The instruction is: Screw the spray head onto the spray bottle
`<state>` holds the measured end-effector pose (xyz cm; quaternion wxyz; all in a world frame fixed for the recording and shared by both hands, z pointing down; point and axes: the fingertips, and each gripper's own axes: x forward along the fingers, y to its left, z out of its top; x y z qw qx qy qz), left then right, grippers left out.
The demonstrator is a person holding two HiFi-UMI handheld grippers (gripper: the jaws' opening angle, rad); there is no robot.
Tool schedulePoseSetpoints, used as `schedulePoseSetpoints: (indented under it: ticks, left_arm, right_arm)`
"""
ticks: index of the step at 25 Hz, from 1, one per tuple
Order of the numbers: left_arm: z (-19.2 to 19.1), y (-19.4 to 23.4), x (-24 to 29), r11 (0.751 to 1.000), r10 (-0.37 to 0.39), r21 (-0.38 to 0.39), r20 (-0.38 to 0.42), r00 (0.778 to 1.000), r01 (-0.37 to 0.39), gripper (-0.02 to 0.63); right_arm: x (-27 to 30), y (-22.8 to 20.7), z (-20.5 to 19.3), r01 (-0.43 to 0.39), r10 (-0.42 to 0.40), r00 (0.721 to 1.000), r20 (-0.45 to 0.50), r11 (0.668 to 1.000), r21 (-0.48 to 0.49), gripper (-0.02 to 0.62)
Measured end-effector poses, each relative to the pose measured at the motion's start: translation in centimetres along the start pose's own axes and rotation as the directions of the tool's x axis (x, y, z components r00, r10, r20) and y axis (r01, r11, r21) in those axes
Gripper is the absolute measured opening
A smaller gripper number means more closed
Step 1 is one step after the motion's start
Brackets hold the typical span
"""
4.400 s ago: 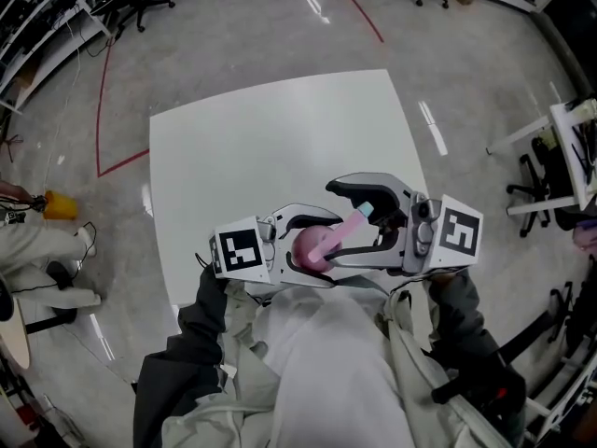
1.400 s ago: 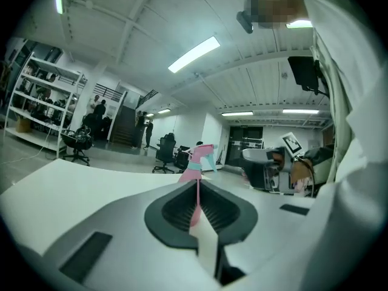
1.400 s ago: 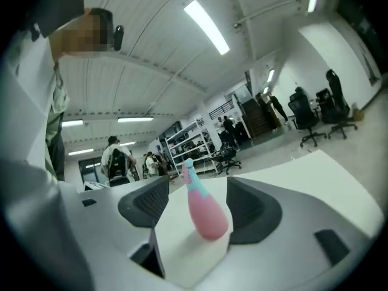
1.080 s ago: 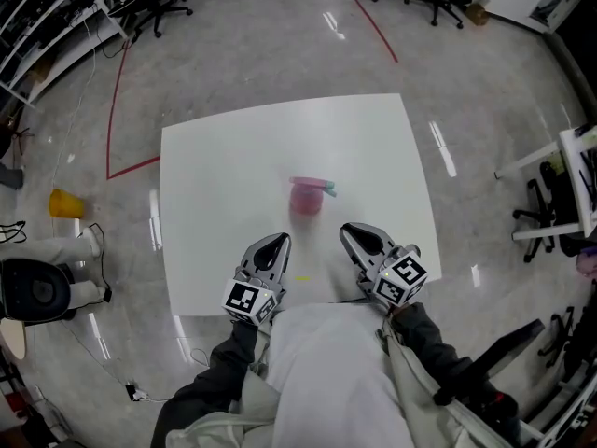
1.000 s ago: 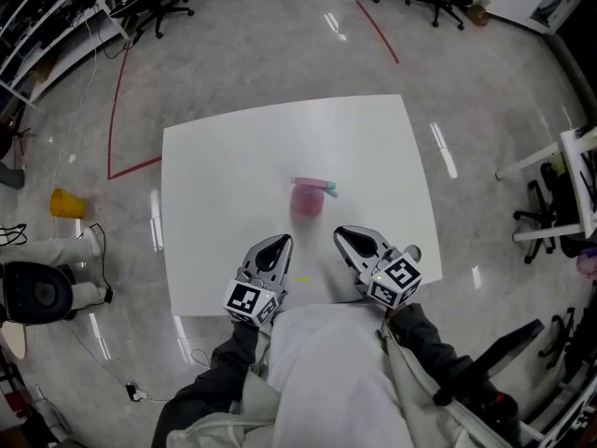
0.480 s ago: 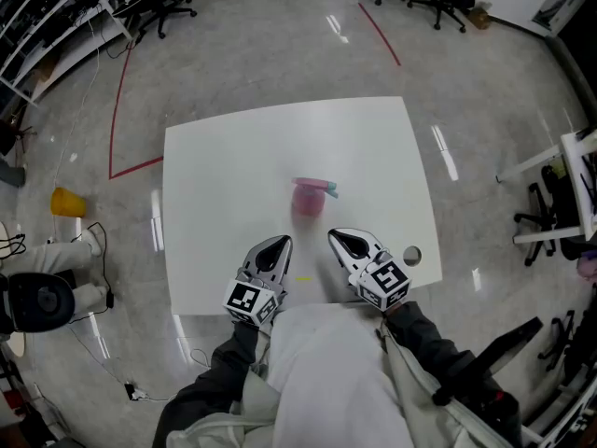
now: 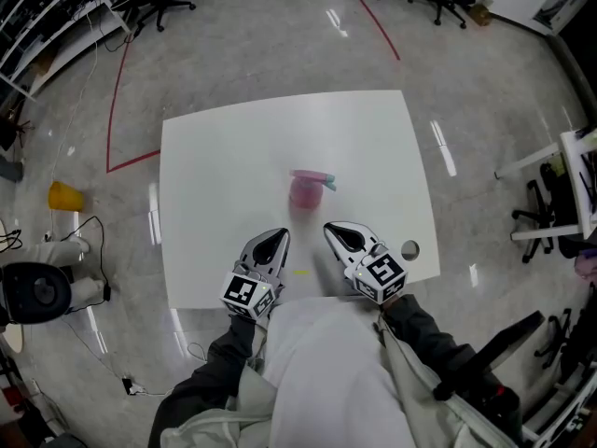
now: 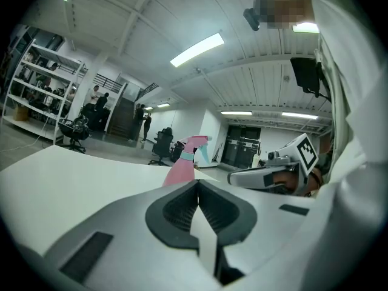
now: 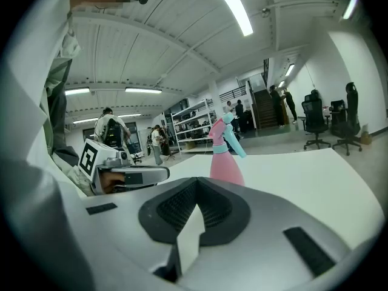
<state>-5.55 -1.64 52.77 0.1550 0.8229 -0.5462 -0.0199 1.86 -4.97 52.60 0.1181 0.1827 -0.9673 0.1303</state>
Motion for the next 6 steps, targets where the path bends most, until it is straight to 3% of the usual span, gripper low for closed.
schedulePoseSetpoints:
  ticks: [6]
  left_arm:
    - [0.23,0.17,0.27,1.000,-0.008,0.001,-0.008,1.000,0.008,0.009]
  right_arm:
    - [0.23,-0.24,0.29,0.005,-0.005,1.000,-0.005,1.000,0.002,-0.005]
